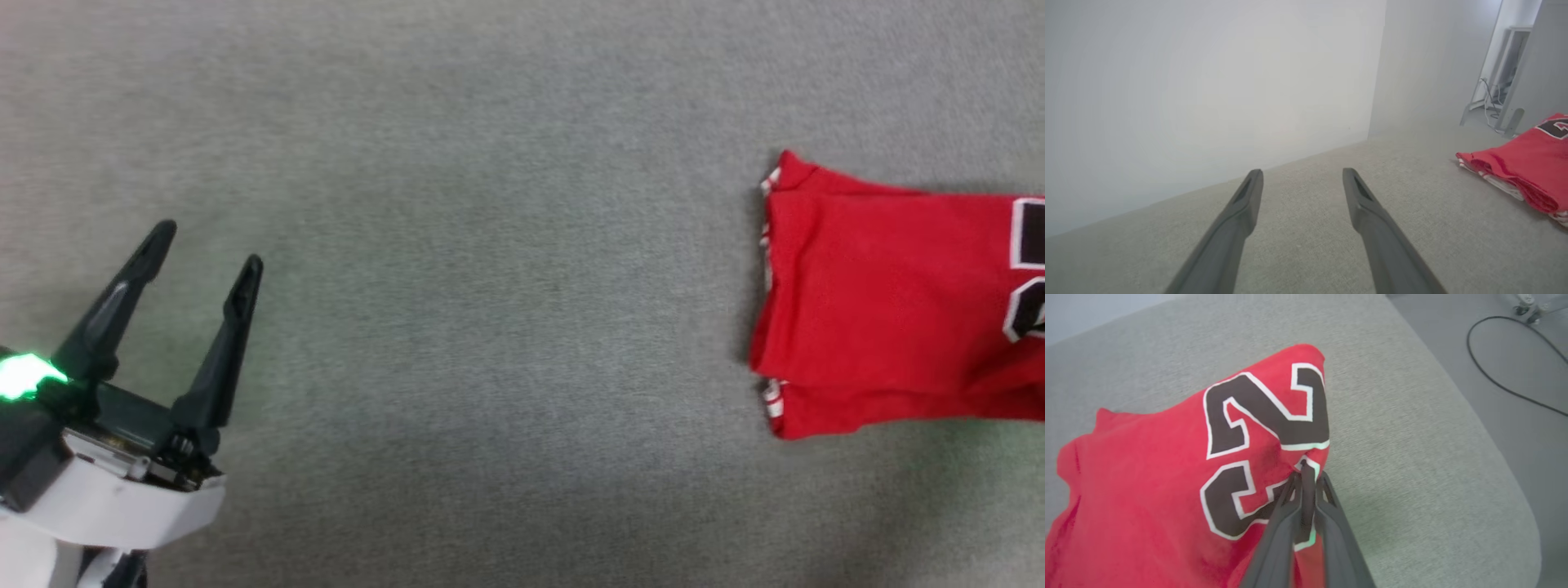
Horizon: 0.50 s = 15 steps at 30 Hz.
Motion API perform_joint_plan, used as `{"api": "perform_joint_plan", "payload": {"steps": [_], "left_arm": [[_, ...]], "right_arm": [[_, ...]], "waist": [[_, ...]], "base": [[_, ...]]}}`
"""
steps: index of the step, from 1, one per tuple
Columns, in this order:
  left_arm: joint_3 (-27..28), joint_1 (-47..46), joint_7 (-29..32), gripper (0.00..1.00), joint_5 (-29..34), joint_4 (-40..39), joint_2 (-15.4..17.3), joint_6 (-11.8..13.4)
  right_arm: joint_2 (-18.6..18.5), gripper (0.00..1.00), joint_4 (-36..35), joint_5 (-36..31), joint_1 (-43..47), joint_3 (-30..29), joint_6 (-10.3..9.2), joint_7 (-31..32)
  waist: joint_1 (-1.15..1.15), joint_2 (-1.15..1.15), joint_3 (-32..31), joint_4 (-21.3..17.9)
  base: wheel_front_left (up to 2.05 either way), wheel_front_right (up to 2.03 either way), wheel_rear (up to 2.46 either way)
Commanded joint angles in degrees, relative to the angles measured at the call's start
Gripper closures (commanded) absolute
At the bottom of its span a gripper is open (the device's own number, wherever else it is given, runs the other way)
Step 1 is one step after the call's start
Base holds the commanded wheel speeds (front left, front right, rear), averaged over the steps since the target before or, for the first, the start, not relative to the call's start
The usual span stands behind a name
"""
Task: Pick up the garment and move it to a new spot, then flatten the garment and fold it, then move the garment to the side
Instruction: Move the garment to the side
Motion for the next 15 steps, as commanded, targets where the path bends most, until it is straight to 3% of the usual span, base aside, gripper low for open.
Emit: {"api": "perform_joint_plan", "payload": {"steps": [1,15], "left_arm": [[-0.4,-1.0,0.0,0.0,-0.6,-0.1,1.3,0.1],[4.8,-1.8,0.0,0.0,-2.8,-2.7,11.2,0.1]], "right_arm": [[0.0,1.0,0.3,-0.5,-1.3,-0.8,-0.04,-1.1],[-1.9,1.0,5.6,-11.1,-10.5,-0.5,-0.04,-12.0]], "waist": [[0.0,0.0,3.5,-3.4],[0.0,0.0,10.8,-9.0]], "base": [[0.0,0.0,0.0],[0.0,0.0,0.0]]}}
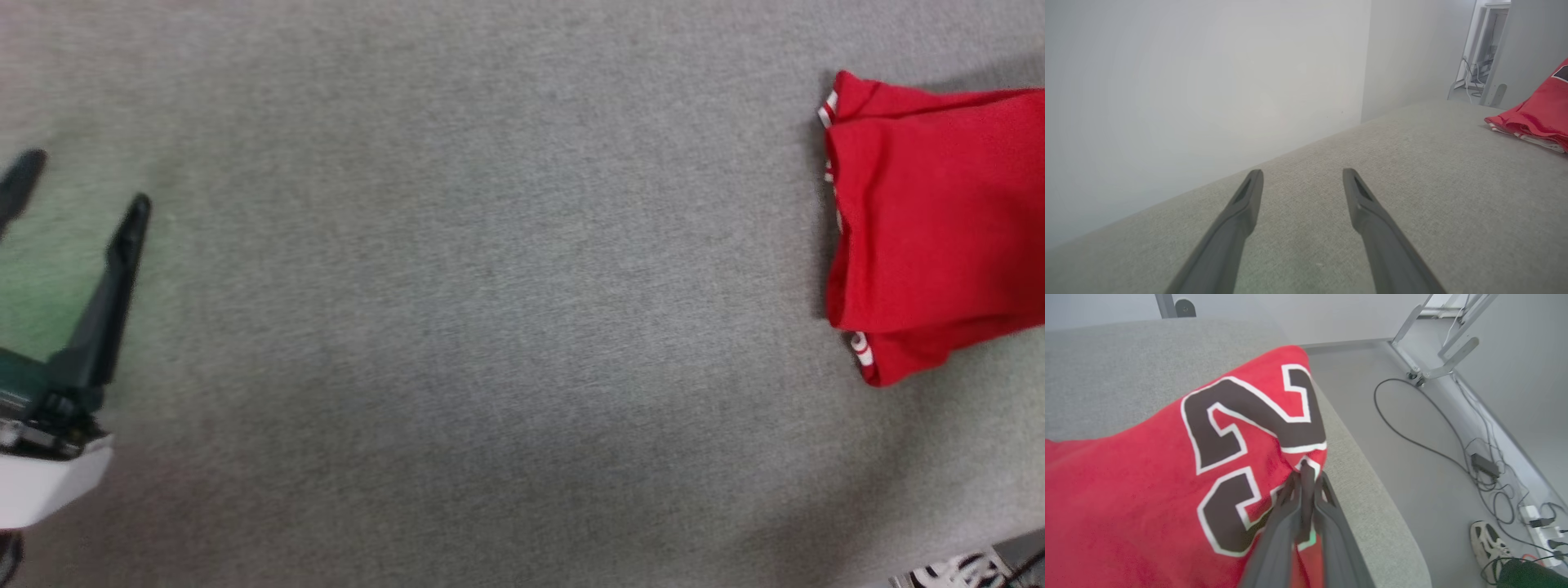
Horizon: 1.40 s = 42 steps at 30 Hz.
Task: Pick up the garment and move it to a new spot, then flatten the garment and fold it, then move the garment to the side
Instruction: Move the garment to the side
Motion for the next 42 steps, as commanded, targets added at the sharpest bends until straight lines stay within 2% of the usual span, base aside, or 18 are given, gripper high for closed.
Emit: {"api": "perform_joint_plan", "payload": {"steps": [1,3,7,10,19,20,21,22,29,33,42], "left_arm": [[0.8,0.3,0.0,0.0,-0.4,-0.4,0.7,0.1],[1.7,0.8,0.0,0.0,-0.3,-0.9,1.4,0.1],[3.0,2.0,0.0,0.0,0.0,-1.6,2.0,0.1],[3.4,2.6,0.0,0.0,0.0,-2.2,2.0,0.1],[3.7,3.6,0.0,0.0,-0.2,-2.3,1.3,0.1],[3.6,3.4,0.0,0.0,-0.1,-2.2,1.0,0.1],[3.3,3.2,0.0,0.0,0.0,-1.9,0.6,0.1],[3.1,3.0,0.0,0.0,0.0,-1.6,0.3,0.1],[1.5,2.2,0.0,0.0,0.1,1.1,-2.6,0.1],[0.2,1.9,0.0,0.0,0.2,3.8,-5.7,0.1],[-1.2,4.6,0.0,0.0,-0.2,13.3,-13.1,0.1]], "right_arm": [[0.6,1.0,1.6,0.9,-1.8,0.1,-0.05,0.1],[-1.0,1.0,2.4,-1.8,-2.4,3.0,-0.05,-1.6],[-0.7,1.0,5.2,-4.5,-3.3,5.4,-0.05,-4.1],[-0.9,1.0,7.3,-7.0,-3.7,6.0,-0.05,-5.8],[0.2,1.0,11.7,-9.1,-5.0,6.5,-0.05,-9.6],[0.3,0.91,12.0,-9.4,-4.9,6.4,-0.05,-9.8],[0.4,0.04,12.2,-9.6,-5.1,6.1,-0.05,-10.5],[0.3,0.0,12.3,-9.9,-5.2,6.0,-0.05,-10.7],[-1.0,0.0,12.3,-9.3,-4.0,6.0,-0.05,-10.1],[-1.1,0.0,11.8,-7.1,-3.0,7.2,-0.05,-9.4],[0.2,0.0,14.1,2.1,-0.3,15.4,-0.05,-11.4]], "waist": [[0.0,0.0,2.4,-2.5],[0.0,0.0,2.7,-2.9],[0.0,0.0,2.9,-3.8],[0.0,0.0,2.8,-4.0],[0.0,0.0,1.7,-3.6],[0.0,0.0,1.4,-3.4],[0.0,0.0,0.8,-3.0],[0.0,0.0,0.4,-2.7],[0.0,0.0,-3.2,-0.2],[0.0,0.0,-6.7,2.3],[0.0,0.0,-14.6,9.2]], "base": [[0.0,0.0,0.0],[0.0,0.0,0.0],[0.0,0.0,0.0],[0.0,0.0,0.0],[0.0,0.0,0.0],[0.0,0.0,0.0],[0.0,0.0,0.0],[0.0,0.0,0.0],[0.0,0.0,0.0],[0.0,0.0,0.0],[0.0,0.0,0.0]]}}
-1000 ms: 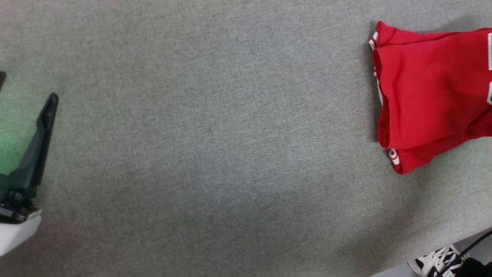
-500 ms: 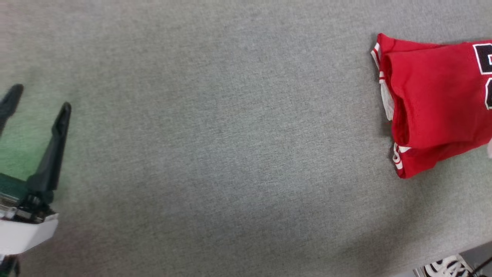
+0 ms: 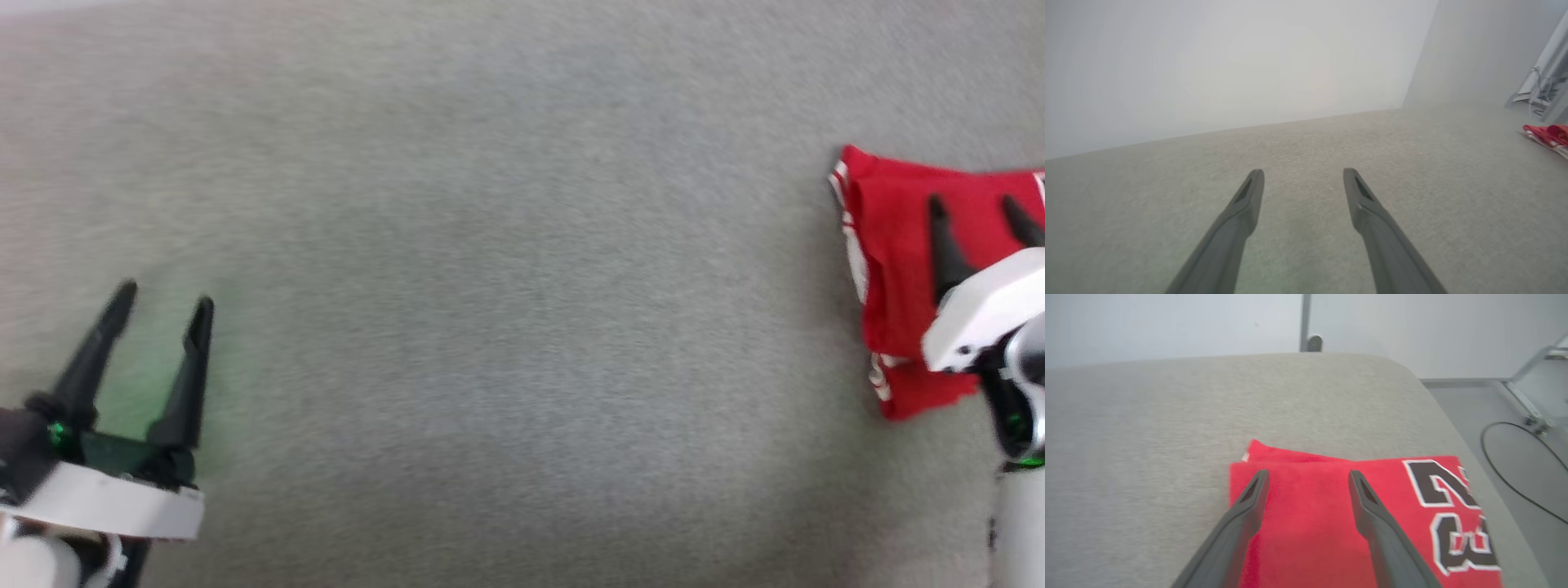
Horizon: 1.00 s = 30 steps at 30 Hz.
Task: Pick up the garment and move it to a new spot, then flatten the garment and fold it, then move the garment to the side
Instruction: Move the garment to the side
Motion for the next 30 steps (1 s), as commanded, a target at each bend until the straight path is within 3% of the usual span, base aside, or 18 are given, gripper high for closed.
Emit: {"api": "perform_joint_plan", "payload": {"steps": [1,14,23,30], "left_arm": [[-0.1,0.8,0.0,0.0,-0.2,1.0,-1.0,0.1],[-0.3,1.8,0.0,0.0,1.3,10.3,-6.6,0.1],[0.9,4.7,0.0,0.0,2.2,10.9,-8.1,0.1],[1.3,7.2,0.0,0.0,2.3,10.3,-9.2,0.1]], "right_arm": [[0.2,0.0,0.5,1.0,1.2,1.0,-0.06,-1.2],[0.6,0.0,10.1,7.7,3.8,13.4,-0.06,-17.3],[-1.3,0.0,9.9,11.1,6.5,17.5,-0.06,-22.5],[-1.6,0.0,5.4,11.8,14.0,15.7,-0.06,-24.1]], "waist": [[0.0,0.0,-5.3,5.6],[0.0,0.0,-14.3,14.9],[0.0,0.0,-19.3,16.0],[0.0,0.0,-20.9,16.1]], "base": [[0.0,0.0,0.0],[0.0,0.0,0.0],[0.0,0.0,0.0],[0.0,0.0,0.0]]}}
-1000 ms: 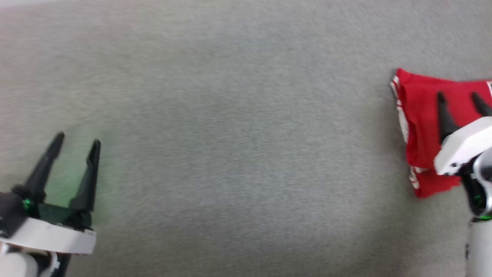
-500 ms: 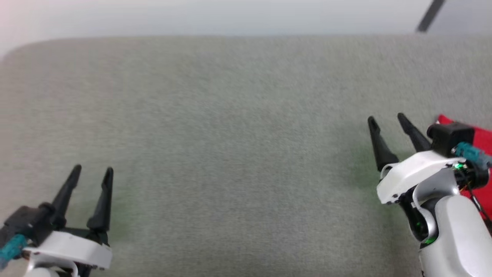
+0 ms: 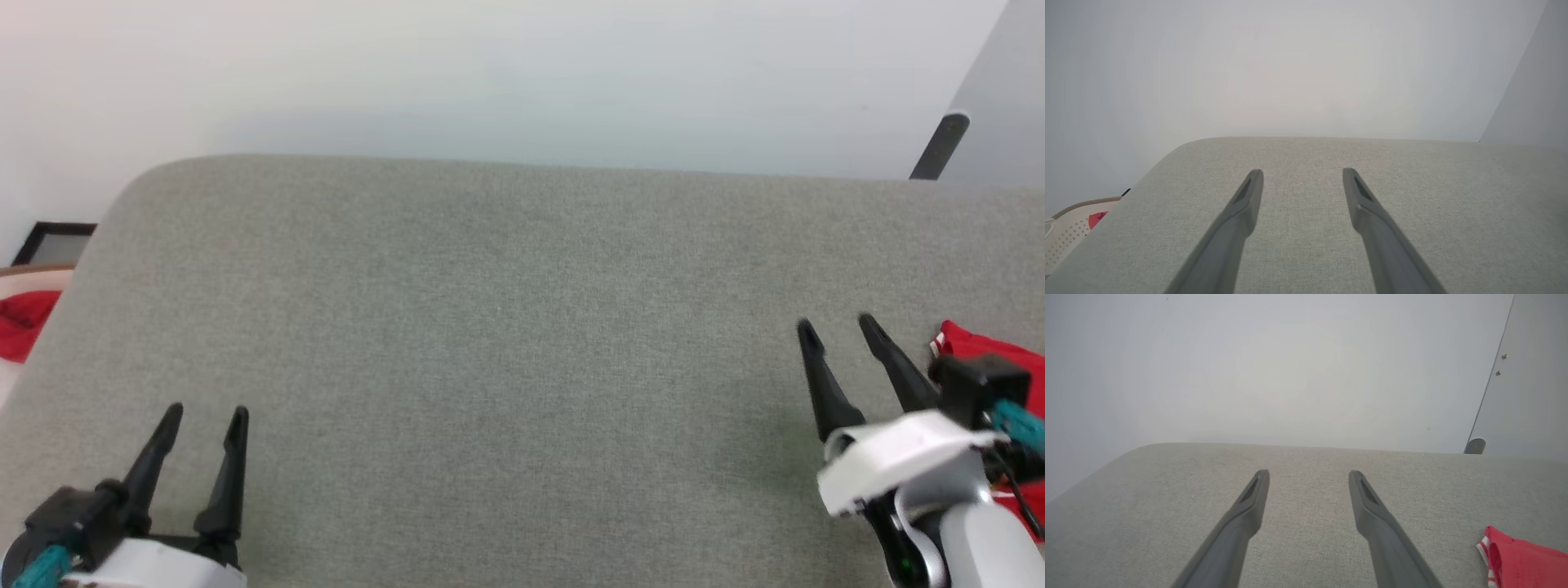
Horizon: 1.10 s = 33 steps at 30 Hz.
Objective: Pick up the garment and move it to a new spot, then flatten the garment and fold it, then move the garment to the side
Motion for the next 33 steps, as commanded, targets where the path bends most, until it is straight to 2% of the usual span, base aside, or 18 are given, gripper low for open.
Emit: {"api": "perform_joint_plan", "payload": {"steps": [1,14,27,28,33], "left_arm": [[0.2,1.0,0.0,0.0,-0.2,-0.5,-0.2,0.1],[2.9,7.3,0.0,0.0,0.4,-4.2,-1.1,0.1],[3.6,9.8,0.0,0.0,-0.5,-5.4,-2.0,0.1],[3.5,9.2,0.0,1.0,-0.1,-5.3,-1.9,0.0],[2.7,9.3,0.2,1.0,-1.1,-3.2,-4.2,0.0]], "right_arm": [[0.0,0.0,-1.3,-0.2,2.0,-0.9,-0.04,-0.4],[2.2,0.0,-12.0,-0.2,14.7,-5.0,-0.04,1.0],[3.3,0.0,-15.5,0.1,17.2,-6.3,-0.04,2.1],[3.3,1.0,-15.3,0.0,16.3,-6.3,0.0,2.0],[3.6,1.0,-12.8,1.0,16.5,-6.3,0.01,2.1]], "waist": [[0.0,0.0,-0.9,0.4],[0.0,0.0,-1.8,-0.9],[0.0,0.0,-2.0,-1.5],[0.0,0.0,-2.0,-1.6],[0.0,0.0,-2.0,-1.6]], "base": [[0.0,0.0,0.0],[0.0,0.0,0.0],[0.0,0.0,0.0],[0.0,0.0,0.0],[0.0,0.0,0.0]]}}
